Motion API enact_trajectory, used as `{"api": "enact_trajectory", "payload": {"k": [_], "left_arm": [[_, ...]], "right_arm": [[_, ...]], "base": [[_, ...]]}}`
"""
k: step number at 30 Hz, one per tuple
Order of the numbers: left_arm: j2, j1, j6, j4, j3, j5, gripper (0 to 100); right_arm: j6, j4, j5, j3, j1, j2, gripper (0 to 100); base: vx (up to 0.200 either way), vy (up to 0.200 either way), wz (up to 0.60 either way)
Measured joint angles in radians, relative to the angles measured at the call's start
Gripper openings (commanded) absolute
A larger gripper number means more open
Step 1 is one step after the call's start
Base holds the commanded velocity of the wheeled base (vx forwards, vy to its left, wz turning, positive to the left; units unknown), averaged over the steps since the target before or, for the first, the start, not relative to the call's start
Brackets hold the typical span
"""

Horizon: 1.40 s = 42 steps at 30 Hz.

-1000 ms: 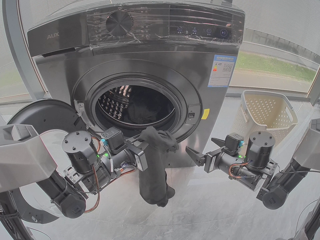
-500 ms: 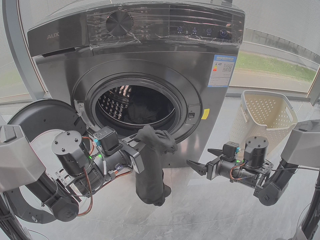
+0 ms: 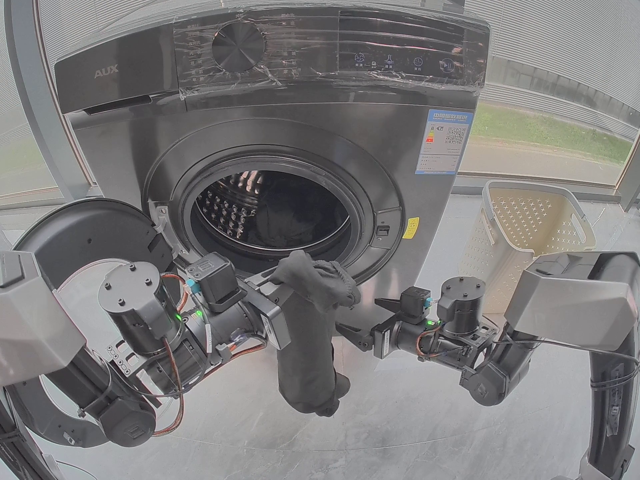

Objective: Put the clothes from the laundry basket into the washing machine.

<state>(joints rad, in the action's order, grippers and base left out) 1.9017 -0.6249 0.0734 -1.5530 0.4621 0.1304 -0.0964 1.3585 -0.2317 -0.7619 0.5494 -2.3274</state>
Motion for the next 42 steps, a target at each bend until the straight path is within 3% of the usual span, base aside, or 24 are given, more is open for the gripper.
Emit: {"api": "enact_trajectory", "payload": {"k": [9, 17, 26, 30, 31, 42], "left_arm": [[-0.001, -0.001, 0.001, 0.000, -0.013, 0.000, 0], [-0.001, -0.001, 0.000, 0.000, -0.021, 0.000, 0], [-0.001, -0.001, 0.000, 0.000, -0.034, 0.000, 0], [-0.001, 0.003, 0.000, 0.000, -0.035, 0.000, 0], [-0.001, 0.004, 0.000, 0.000, -0.035, 0.000, 0], [-0.001, 0.010, 0.002, 0.000, -0.033, -0.003, 0]], "right_arm": [[0.001, 0.002, -0.039, -0.106, 0.035, -0.078, 100], [0.006, 0.013, -0.059, -0.152, 0.054, -0.099, 100], [0.023, 0.035, -0.129, -0.193, 0.062, -0.119, 100], [0.031, 0.082, -0.137, -0.195, 0.064, -0.137, 100], [0.032, 0.097, -0.138, -0.196, 0.065, -0.141, 0], [0.031, 0.123, -0.137, -0.153, 0.066, -0.149, 0]], "base": [[0.000, 0.000, 0.00], [0.000, 0.000, 0.00], [0.000, 0.000, 0.00], [0.000, 0.000, 0.00], [0.000, 0.000, 0.00], [0.000, 0.000, 0.00]]}}
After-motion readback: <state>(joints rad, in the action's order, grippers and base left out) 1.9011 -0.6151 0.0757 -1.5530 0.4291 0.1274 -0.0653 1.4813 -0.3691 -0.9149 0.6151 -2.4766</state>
